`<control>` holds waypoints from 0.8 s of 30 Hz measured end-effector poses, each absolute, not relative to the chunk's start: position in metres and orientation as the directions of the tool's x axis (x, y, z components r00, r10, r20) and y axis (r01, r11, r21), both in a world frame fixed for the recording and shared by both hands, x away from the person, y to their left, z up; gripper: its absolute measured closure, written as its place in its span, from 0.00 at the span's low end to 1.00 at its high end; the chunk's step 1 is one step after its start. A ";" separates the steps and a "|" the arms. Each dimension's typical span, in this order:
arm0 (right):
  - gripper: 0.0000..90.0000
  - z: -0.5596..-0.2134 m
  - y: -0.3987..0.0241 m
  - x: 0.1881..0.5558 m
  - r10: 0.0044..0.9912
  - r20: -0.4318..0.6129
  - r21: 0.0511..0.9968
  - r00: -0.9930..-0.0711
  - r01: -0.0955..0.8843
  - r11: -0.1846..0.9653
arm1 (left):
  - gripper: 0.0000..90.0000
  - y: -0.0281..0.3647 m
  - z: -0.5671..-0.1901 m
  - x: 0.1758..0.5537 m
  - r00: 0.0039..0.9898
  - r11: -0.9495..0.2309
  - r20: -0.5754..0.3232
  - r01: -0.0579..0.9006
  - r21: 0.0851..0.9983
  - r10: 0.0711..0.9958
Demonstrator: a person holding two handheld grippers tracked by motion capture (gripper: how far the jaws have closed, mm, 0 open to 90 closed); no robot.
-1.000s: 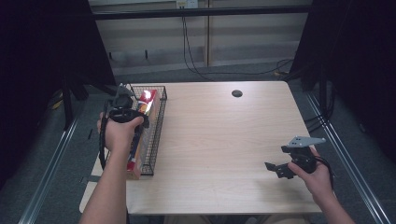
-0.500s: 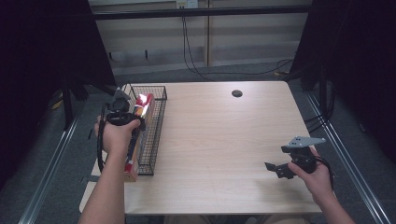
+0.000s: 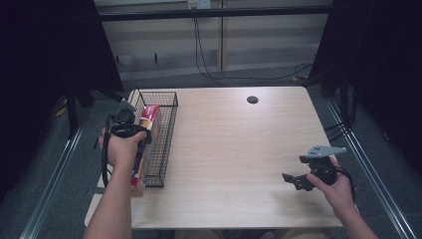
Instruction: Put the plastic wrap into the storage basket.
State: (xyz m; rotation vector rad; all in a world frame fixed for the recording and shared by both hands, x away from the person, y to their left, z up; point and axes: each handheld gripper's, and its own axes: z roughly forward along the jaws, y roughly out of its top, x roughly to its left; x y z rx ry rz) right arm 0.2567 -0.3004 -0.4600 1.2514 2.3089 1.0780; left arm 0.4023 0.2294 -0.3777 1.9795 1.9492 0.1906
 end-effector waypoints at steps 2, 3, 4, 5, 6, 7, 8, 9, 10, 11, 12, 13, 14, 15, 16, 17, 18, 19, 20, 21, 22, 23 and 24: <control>0.03 -0.460 -0.301 0.257 0.813 0.088 0.735 -0.576 0.588 0.337 | 0.49 0.231 -0.379 0.403 0.041 0.014 -0.156 0.940 0.341 0.987; 0.03 -0.460 -0.301 0.257 0.812 0.083 0.736 -0.577 0.585 0.340 | 0.49 0.232 -0.379 0.403 0.040 0.012 -0.145 0.940 0.340 0.989; 0.03 -0.460 -0.301 0.257 0.812 0.083 0.737 -0.578 0.584 0.340 | 0.49 0.232 -0.379 0.403 0.030 0.024 -0.153 0.941 0.337 0.988; 0.03 -0.460 -0.301 0.257 0.812 0.083 0.737 -0.578 0.584 0.340 | 0.48 0.233 -0.379 0.403 0.041 0.011 -0.145 0.941 0.339 0.989; 0.03 -0.460 -0.301 0.257 0.812 0.083 0.737 -0.578 0.584 0.341 | 0.48 0.233 -0.379 0.404 0.034 0.016 -0.143 0.941 0.339 0.989; 0.03 -0.461 -0.301 0.257 0.812 0.082 0.737 -0.578 0.584 0.341 | 0.48 0.234 -0.380 0.404 0.043 0.006 -0.138 0.940 0.341 0.990; 0.03 -0.461 -0.301 0.257 0.814 0.087 0.736 -0.574 0.587 0.336 | 0.48 0.235 -0.380 0.404 0.042 0.008 -0.138 0.941 0.339 0.990; 0.03 -0.461 -0.301 0.257 0.813 0.085 0.735 -0.576 0.587 0.339 | 0.48 0.235 -0.380 0.404 0.036 0.013 -0.139 0.942 0.336 0.990; 0.03 -0.460 -0.301 0.257 0.814 0.087 0.734 -0.575 0.589 0.338 | 0.48 0.235 -0.381 0.404 0.040 0.008 -0.139 0.943 0.333 0.990; 0.03 -0.461 -0.301 0.257 0.814 0.084 0.735 -0.575 0.587 0.339 | 0.48 0.235 -0.381 0.404 0.032 0.016 -0.141 0.944 0.330 0.989; 0.03 -0.461 -0.301 0.257 0.814 0.083 0.734 -0.575 0.587 0.340 | 0.48 0.235 -0.381 0.405 0.035 0.012 -0.134 0.944 0.330 0.990; 0.03 -0.461 -0.301 0.257 0.814 0.083 0.734 -0.575 0.587 0.340 | 0.48 0.235 -0.382 0.405 0.029 0.019 -0.142 0.944 0.328 0.989; 0.03 -0.460 -0.301 0.257 0.814 0.085 0.734 -0.574 0.589 0.338 | 0.48 0.235 -0.382 0.405 0.031 0.017 -0.140 0.944 0.328 0.990; 0.03 -0.460 -0.301 0.257 0.815 0.087 0.736 -0.573 0.588 0.336 | 0.48 0.234 -0.383 0.405 0.026 0.021 -0.141 0.945 0.327 0.990; 0.03 -0.461 -0.301 0.257 0.814 0.084 0.737 -0.574 0.586 0.337 | 0.48 0.234 -0.383 0.405 0.027 0.020 -0.137 0.945 0.327 0.990; 0.03 -0.461 -0.301 0.257 0.814 0.085 0.737 -0.574 0.586 0.337 | 0.48 0.235 -0.383 0.405 0.029 0.017 -0.137 0.945 0.327 0.990; 0.03 -0.461 -0.301 0.257 0.815 0.085 0.736 -0.574 0.587 0.337 | 0.48 0.235 -0.384 0.406 0.029 0.018 -0.136 0.945 0.327 0.990; 0.03 -0.461 -0.301 0.257 0.815 0.085 0.736 -0.573 0.588 0.337 | 0.48 0.235 -0.384 0.406 0.020 0.028 -0.142 0.946 0.323 0.990; 0.03 -0.461 -0.301 0.257 0.814 0.085 0.736 -0.575 0.587 0.337 | 0.48 0.235 -0.384 0.406 0.019 0.028 -0.141 0.946 0.324 0.990; 0.03 -0.461 -0.301 0.257 0.812 0.082 0.735 -0.577 0.585 0.342 | 0.48 0.236 -0.384 0.406 0.025 0.021 -0.135 0.946 0.324 0.991; 0.03 -0.461 -0.301 0.257 0.813 0.083 0.735 -0.577 0.586 0.341 | 0.48 0.236 -0.384 0.406 0.022 0.021 -0.127 0.945 0.327 0.992; 0.03 -0.461 -0.301 0.257 0.812 0.084 0.735 -0.577 0.586 0.340 | 0.48 0.236 -0.384 0.406 0.020 0.023 -0.129 0.946 0.324 0.991; 0.03 -0.461 -0.301 0.257 0.812 0.083 0.735 -0.577 0.586 0.341 | 0.48 0.236 -0.385 0.406 0.011 0.034 -0.137 0.946 0.322 0.991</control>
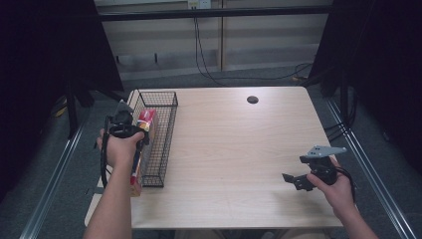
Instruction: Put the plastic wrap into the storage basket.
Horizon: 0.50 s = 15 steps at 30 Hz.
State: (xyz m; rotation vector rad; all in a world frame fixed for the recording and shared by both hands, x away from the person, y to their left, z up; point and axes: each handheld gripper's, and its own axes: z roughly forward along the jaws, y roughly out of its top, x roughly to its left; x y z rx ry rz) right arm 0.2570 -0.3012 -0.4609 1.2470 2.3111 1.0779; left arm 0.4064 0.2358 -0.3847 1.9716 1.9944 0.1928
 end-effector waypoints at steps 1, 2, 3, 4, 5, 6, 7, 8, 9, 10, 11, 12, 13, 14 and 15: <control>0.03 -0.461 -0.301 0.257 0.813 0.083 0.735 -0.577 0.587 0.341 | 0.48 0.237 -0.385 0.407 0.012 0.031 -0.132 0.946 0.322 0.991; 0.03 -0.461 -0.301 0.257 0.813 0.084 0.734 -0.576 0.588 0.340 | 0.48 0.237 -0.385 0.407 0.018 0.022 -0.120 0.946 0.324 0.993; 0.03 -0.461 -0.301 0.257 0.813 0.087 0.733 -0.575 0.589 0.339 | 0.48 0.238 -0.386 0.407 0.016 0.028 -0.135 0.947 0.319 0.991; 0.03 -0.461 -0.301 0.257 0.812 0.083 0.735 -0.577 0.586 0.341 | 0.48 0.237 -0.387 0.407 0.001 0.045 -0.140 0.946 0.321 0.990; 0.03 -0.461 -0.301 0.257 0.812 0.082 0.735 -0.578 0.585 0.342 | 0.48 0.236 -0.387 0.407 -0.001 0.046 -0.140 0.946 0.320 0.990; 0.03 -0.461 -0.301 0.257 0.812 0.082 0.735 -0.578 0.585 0.342 | 0.48 0.236 -0.388 0.407 -0.002 0.045 -0.136 0.947 0.317 0.991; 0.03 -0.461 -0.301 0.257 0.812 0.083 0.735 -0.577 0.586 0.342 | 0.47 0.237 -0.388 0.407 0.006 0.034 -0.127 0.949 0.315 0.992; 0.03 -0.461 -0.301 0.257 0.812 0.083 0.735 -0.577 0.586 0.342 | 0.47 0.237 -0.389 0.407 0.003 0.038 -0.128 0.950 0.311 0.992; 0.03 -0.461 -0.301 0.257 0.812 0.083 0.734 -0.578 0.586 0.342 | 0.47 0.237 -0.390 0.408 0.004 0.036 -0.127 0.951 0.308 0.992; 0.03 -0.461 -0.301 0.257 0.814 0.082 0.735 -0.576 0.587 0.341 | 0.47 0.237 -0.391 0.408 0.006 0.033 -0.125 0.949 0.312 0.992; 0.03 -0.461 -0.301 0.257 0.813 0.081 0.735 -0.577 0.585 0.342 | 0.47 0.237 -0.392 0.408 -0.001 0.040 -0.128 0.951 0.305 0.992; 0.03 -0.461 -0.301 0.257 0.813 0.081 0.735 -0.576 0.586 0.342 | 0.47 0.236 -0.392 0.408 -0.001 0.040 -0.127 0.951 0.307 0.992; 0.03 -0.461 -0.301 0.257 0.813 0.083 0.734 -0.577 0.587 0.341 | 0.47 0.236 -0.392 0.408 0.002 0.037 -0.125 0.950 0.309 0.992; 0.03 -0.461 -0.301 0.257 0.812 0.083 0.734 -0.578 0.586 0.342 | 0.47 0.236 -0.392 0.408 0.002 0.036 -0.123 0.952 0.305 0.992; 0.03 -0.461 -0.301 0.257 0.812 0.083 0.735 -0.578 0.586 0.342 | 0.47 0.236 -0.392 0.409 -0.001 0.039 -0.122 0.951 0.307 0.992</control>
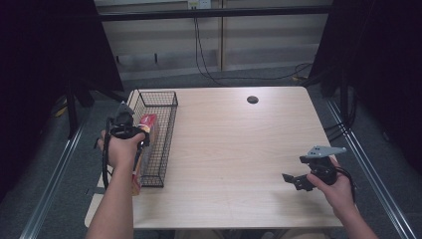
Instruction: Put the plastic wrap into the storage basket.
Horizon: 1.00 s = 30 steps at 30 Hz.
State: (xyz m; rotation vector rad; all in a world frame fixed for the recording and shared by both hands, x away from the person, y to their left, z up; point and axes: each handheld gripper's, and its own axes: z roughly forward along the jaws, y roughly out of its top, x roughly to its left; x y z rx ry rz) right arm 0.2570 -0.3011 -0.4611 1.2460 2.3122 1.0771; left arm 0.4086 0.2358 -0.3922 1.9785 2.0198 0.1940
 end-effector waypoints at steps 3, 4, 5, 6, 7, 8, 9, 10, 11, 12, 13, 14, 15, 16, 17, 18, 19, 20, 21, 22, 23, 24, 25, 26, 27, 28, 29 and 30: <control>0.03 -0.461 -0.301 0.257 0.813 0.082 0.734 -0.576 0.587 0.341 | 0.46 0.235 -0.392 0.409 0.009 0.026 -0.111 0.953 0.303 0.994; 0.03 -0.461 -0.300 0.257 0.813 0.081 0.735 -0.577 0.586 0.342 | 0.45 0.233 -0.392 0.409 0.003 0.033 -0.118 0.953 0.302 0.993; 0.03 -0.461 -0.300 0.257 0.811 0.080 0.734 -0.579 0.585 0.345 | 0.45 0.232 -0.392 0.409 0.002 0.033 -0.114 0.953 0.302 0.993; 0.03 -0.461 -0.300 0.257 0.811 0.079 0.734 -0.579 0.585 0.346 | 0.45 0.233 -0.392 0.409 0.012 0.022 -0.108 0.952 0.306 0.994; 0.03 -0.461 -0.301 0.257 0.813 0.080 0.734 -0.577 0.586 0.344 | 0.44 0.233 -0.391 0.408 0.013 0.021 -0.108 0.952 0.307 0.994; 0.03 -0.461 -0.301 0.256 0.812 0.081 0.735 -0.577 0.585 0.343 | 0.44 0.231 -0.391 0.407 0.004 0.030 -0.110 0.950 0.311 0.994; 0.03 -0.461 -0.301 0.256 0.811 0.081 0.736 -0.579 0.584 0.343 | 0.43 0.232 -0.390 0.407 -0.001 0.038 -0.118 0.948 0.316 0.993; 0.03 -0.460 -0.301 0.256 0.814 0.086 0.736 -0.574 0.588 0.337 | 0.42 0.233 -0.389 0.406 0.011 0.025 -0.109 0.946 0.324 0.994; 0.03 -0.461 -0.300 0.256 0.814 0.083 0.736 -0.574 0.587 0.338 | 0.40 0.234 -0.388 0.405 0.019 0.019 -0.117 0.948 0.318 0.993; 0.03 -0.460 -0.300 0.256 0.814 0.083 0.735 -0.575 0.587 0.339 | 0.38 0.233 -0.387 0.404 0.010 0.032 -0.127 0.946 0.322 0.992; 0.03 -0.460 -0.300 0.256 0.813 0.079 0.736 -0.577 0.584 0.343 | 0.36 0.233 -0.385 0.404 0.008 0.034 -0.127 0.946 0.322 0.992; 0.03 -0.460 -0.300 0.256 0.812 0.079 0.737 -0.578 0.583 0.342 | 0.34 0.233 -0.384 0.403 0.011 0.035 -0.139 0.946 0.323 0.990; 0.03 -0.460 -0.300 0.256 0.812 0.081 0.736 -0.578 0.584 0.342 | 0.32 0.234 -0.382 0.403 0.010 0.042 -0.155 0.944 0.327 0.988; 0.03 -0.460 -0.300 0.256 0.813 0.082 0.736 -0.576 0.585 0.340 | 0.30 0.235 -0.381 0.402 0.013 0.042 -0.160 0.942 0.332 0.987; 0.03 -0.460 -0.300 0.256 0.813 0.080 0.737 -0.577 0.583 0.342 | 0.30 0.234 -0.380 0.402 0.005 0.051 -0.166 0.942 0.332 0.986; 0.03 -0.460 -0.300 0.256 0.813 0.080 0.736 -0.577 0.584 0.342 | 0.29 0.235 -0.379 0.402 0.017 0.038 -0.162 0.942 0.333 0.987; 0.03 -0.460 -0.301 0.256 0.814 0.081 0.738 -0.575 0.583 0.339 | 0.28 0.234 -0.377 0.402 0.022 0.035 -0.165 0.941 0.337 0.986; 0.03 -0.460 -0.301 0.256 0.814 0.079 0.740 -0.576 0.581 0.339 | 0.27 0.233 -0.376 0.402 0.025 0.032 -0.165 0.941 0.338 0.986; 0.03 -0.460 -0.301 0.256 0.815 0.081 0.739 -0.574 0.582 0.337 | 0.25 0.233 -0.375 0.402 0.030 0.027 -0.165 0.941 0.336 0.986; 0.03 -0.460 -0.301 0.256 0.815 0.080 0.739 -0.573 0.583 0.338 | 0.24 0.232 -0.374 0.401 0.026 0.032 -0.167 0.940 0.340 0.986; 0.03 -0.460 -0.301 0.256 0.817 0.083 0.740 -0.571 0.584 0.333 | 0.23 0.231 -0.373 0.401 0.021 0.040 -0.170 0.937 0.347 0.985; 0.03 -0.460 -0.301 0.256 0.816 0.083 0.740 -0.571 0.584 0.334 | 0.22 0.231 -0.371 0.400 0.038 0.022 -0.162 0.936 0.352 0.986; 0.03 -0.460 -0.300 0.256 0.816 0.084 0.740 -0.572 0.585 0.334 | 0.22 0.231 -0.370 0.400 0.037 0.028 -0.172 0.933 0.359 0.984; 0.03 -0.460 -0.301 0.256 0.814 0.080 0.738 -0.575 0.584 0.339 | 0.22 0.231 -0.368 0.399 0.044 0.028 -0.188 0.931 0.364 0.981; 0.03 -0.460 -0.301 0.256 0.814 0.081 0.737 -0.574 0.584 0.339 | 0.21 0.230 -0.366 0.398 0.046 0.029 -0.192 0.929 0.369 0.980; 0.03 -0.460 -0.300 0.256 0.814 0.081 0.737 -0.575 0.585 0.340 | 0.21 0.229 -0.364 0.397 0.051 0.027 -0.198 0.927 0.375 0.979; 0.03 -0.460 -0.301 0.256 0.813 0.081 0.736 -0.577 0.585 0.342 | 0.21 0.228 -0.362 0.396 0.058 0.023 -0.200 0.924 0.381 0.978; 0.03 -0.460 -0.300 0.256 0.814 0.083 0.734 -0.576 0.588 0.341 | 0.20 0.227 -0.361 0.395 0.068 0.016 -0.204 0.923 0.385 0.977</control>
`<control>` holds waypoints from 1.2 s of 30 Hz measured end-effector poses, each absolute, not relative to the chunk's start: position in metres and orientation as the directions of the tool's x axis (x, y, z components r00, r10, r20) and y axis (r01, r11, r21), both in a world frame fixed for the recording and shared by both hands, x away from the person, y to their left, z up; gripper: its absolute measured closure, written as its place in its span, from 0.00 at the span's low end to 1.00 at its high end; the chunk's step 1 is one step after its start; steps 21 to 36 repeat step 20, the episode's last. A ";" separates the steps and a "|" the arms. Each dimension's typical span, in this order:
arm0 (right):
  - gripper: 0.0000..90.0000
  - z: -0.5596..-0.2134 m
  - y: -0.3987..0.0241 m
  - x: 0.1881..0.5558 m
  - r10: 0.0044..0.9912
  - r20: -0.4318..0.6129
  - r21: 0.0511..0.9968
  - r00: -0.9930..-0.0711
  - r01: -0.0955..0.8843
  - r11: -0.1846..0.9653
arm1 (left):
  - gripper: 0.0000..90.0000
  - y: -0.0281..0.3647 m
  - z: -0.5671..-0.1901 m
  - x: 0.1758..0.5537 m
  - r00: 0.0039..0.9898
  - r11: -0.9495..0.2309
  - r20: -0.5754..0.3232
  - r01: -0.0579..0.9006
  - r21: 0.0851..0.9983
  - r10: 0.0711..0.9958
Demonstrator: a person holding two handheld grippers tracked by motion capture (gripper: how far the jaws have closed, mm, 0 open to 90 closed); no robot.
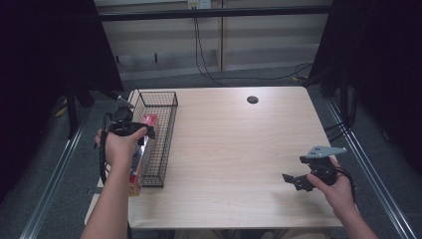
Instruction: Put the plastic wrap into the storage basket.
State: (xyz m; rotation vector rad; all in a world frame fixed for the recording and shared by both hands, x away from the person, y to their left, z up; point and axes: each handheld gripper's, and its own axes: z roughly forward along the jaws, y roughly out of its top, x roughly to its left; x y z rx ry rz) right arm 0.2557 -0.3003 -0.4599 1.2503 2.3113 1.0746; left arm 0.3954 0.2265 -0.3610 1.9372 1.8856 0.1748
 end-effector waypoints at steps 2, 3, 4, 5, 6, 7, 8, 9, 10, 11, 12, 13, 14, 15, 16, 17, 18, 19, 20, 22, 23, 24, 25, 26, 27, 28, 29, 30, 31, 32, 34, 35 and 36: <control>0.03 -0.460 -0.300 0.256 0.813 0.080 0.737 -0.577 0.583 0.341 | 0.19 0.223 -0.358 0.394 0.082 0.011 -0.217 0.918 0.396 0.973; 0.03 -0.460 -0.300 0.256 0.813 0.080 0.737 -0.577 0.583 0.341 | 0.19 0.222 -0.357 0.393 0.088 0.009 -0.224 0.917 0.399 0.971; 0.03 -0.460 -0.300 0.256 0.813 0.079 0.737 -0.577 0.583 0.342 | 0.19 0.220 -0.356 0.392 0.096 0.005 -0.225 0.913 0.407 0.970; 0.03 -0.460 -0.300 0.255 0.813 0.079 0.737 -0.577 0.583 0.341 | 0.18 0.218 -0.354 0.391 0.103 0.000 -0.231 0.913 0.408 0.967; 0.03 -0.460 -0.300 0.256 0.813 0.080 0.737 -0.577 0.583 0.342 | 0.18 0.216 -0.354 0.390 0.107 0.002 -0.238 0.910 0.414 0.965; 0.03 -0.459 -0.300 0.255 0.813 0.081 0.736 -0.577 0.584 0.341 | 0.18 0.215 -0.354 0.389 0.120 -0.009 -0.242 0.909 0.417 0.963; 0.03 -0.459 -0.300 0.255 0.813 0.079 0.737 -0.577 0.583 0.342 | 0.17 0.212 -0.353 0.388 0.130 -0.016 -0.244 0.907 0.422 0.961; 0.03 -0.459 -0.300 0.255 0.813 0.079 0.737 -0.577 0.583 0.342 | 0.17 0.210 -0.353 0.387 0.137 -0.019 -0.249 0.905 0.425 0.959; 0.03 -0.459 -0.300 0.255 0.813 0.079 0.737 -0.577 0.583 0.342 | 0.17 0.207 -0.353 0.386 0.148 -0.031 -0.244 0.903 0.428 0.958; 0.03 -0.459 -0.300 0.255 0.812 0.079 0.737 -0.578 0.583 0.342 | 0.17 0.205 -0.353 0.385 0.159 -0.039 -0.244 0.900 0.433 0.957; 0.03 -0.459 -0.299 0.255 0.813 0.081 0.736 -0.576 0.585 0.341 | 0.17 0.202 -0.353 0.384 0.168 -0.044 -0.247 0.897 0.441 0.954; 0.03 -0.459 -0.299 0.255 0.813 0.080 0.737 -0.577 0.583 0.342 | 0.17 0.198 -0.352 0.383 0.184 -0.058 -0.247 0.894 0.444 0.951; 0.03 -0.459 -0.299 0.255 0.813 0.082 0.736 -0.577 0.585 0.341 | 0.17 0.195 -0.352 0.381 0.195 -0.063 -0.254 0.891 0.450 0.947; 0.03 -0.459 -0.299 0.255 0.813 0.080 0.737 -0.577 0.583 0.342 | 0.17 0.191 -0.352 0.380 0.208 -0.075 -0.251 0.888 0.454 0.945; 0.03 -0.459 -0.299 0.255 0.812 0.080 0.737 -0.578 0.583 0.342 | 0.16 0.186 -0.352 0.378 0.221 -0.086 -0.251 0.885 0.457 0.942; 0.03 -0.459 -0.300 0.255 0.812 0.081 0.737 -0.577 0.584 0.342 | 0.16 0.183 -0.352 0.377 0.233 -0.093 -0.255 0.882 0.462 0.938; 0.03 -0.459 -0.300 0.255 0.813 0.080 0.737 -0.577 0.584 0.341 | 0.16 0.179 -0.352 0.376 0.244 -0.102 -0.252 0.877 0.470 0.936; 0.03 -0.459 -0.300 0.255 0.813 0.080 0.737 -0.577 0.584 0.342 | 0.16 0.176 -0.352 0.375 0.257 -0.116 -0.248 0.874 0.472 0.934; 0.03 -0.459 -0.300 0.255 0.813 0.080 0.736 -0.577 0.584 0.342 | 0.15 0.172 -0.352 0.374 0.264 -0.118 -0.252 0.871 0.477 0.931; 0.03 -0.459 -0.300 0.255 0.813 0.080 0.736 -0.577 0.584 0.342 | 0.15 0.172 -0.352 0.374 0.264 -0.118 -0.252 0.871 0.477 0.931; 0.03 -0.459 -0.300 0.255 0.813 0.080 0.736 -0.577 0.584 0.342 | 0.15 0.172 -0.352 0.374 0.264 -0.118 -0.252 0.871 0.477 0.931; 0.03 -0.459 -0.300 0.255 0.813 0.080 0.736 -0.577 0.584 0.342 | 0.15 0.172 -0.352 0.374 0.264 -0.118 -0.252 0.871 0.477 0.931; 0.03 -0.459 -0.300 0.255 0.813 0.080 0.736 -0.577 0.584 0.342 | 0.15 0.172 -0.352 0.374 0.264 -0.118 -0.252 0.871 0.477 0.931; 0.03 -0.459 -0.300 0.255 0.813 0.080 0.736 -0.577 0.584 0.342 | 0.15 0.172 -0.352 0.374 0.264 -0.118 -0.252 0.871 0.477 0.931; 0.03 -0.459 -0.300 0.255 0.813 0.080 0.736 -0.577 0.584 0.342 | 0.15 0.172 -0.352 0.374 0.264 -0.118 -0.252 0.871 0.477 0.931; 0.03 -0.459 -0.300 0.255 0.813 0.080 0.736 -0.577 0.584 0.342 | 0.15 0.172 -0.352 0.374 0.264 -0.118 -0.252 0.871 0.477 0.931; 0.03 -0.459 -0.300 0.255 0.813 0.080 0.736 -0.577 0.584 0.342 | 0.15 0.172 -0.352 0.374 0.264 -0.118 -0.252 0.871 0.477 0.931; 0.03 -0.459 -0.300 0.255 0.813 0.080 0.736 -0.577 0.584 0.342 | 0.15 0.172 -0.352 0.374 0.264 -0.118 -0.252 0.871 0.477 0.931; 0.03 -0.459 -0.300 0.255 0.813 0.080 0.736 -0.577 0.584 0.342 | 0.15 0.172 -0.352 0.374 0.264 -0.118 -0.252 0.871 0.477 0.931; 0.03 -0.459 -0.300 0.255 0.813 0.080 0.736 -0.577 0.584 0.342 | 0.15 0.172 -0.352 0.374 0.264 -0.118 -0.252 0.871 0.477 0.931; 0.03 -0.459 -0.300 0.255 0.813 0.080 0.736 -0.577 0.584 0.342 | 0.15 0.172 -0.352 0.374 0.264 -0.118 -0.252 0.871 0.477 0.931; 0.03 -0.459 -0.300 0.255 0.813 0.080 0.736 -0.577 0.584 0.342 | 0.15 0.172 -0.352 0.374 0.264 -0.118 -0.252 0.871 0.477 0.931; 0.03 -0.459 -0.300 0.255 0.813 0.080 0.736 -0.577 0.584 0.342 | 0.15 0.172 -0.352 0.374 0.264 -0.118 -0.252 0.871 0.477 0.931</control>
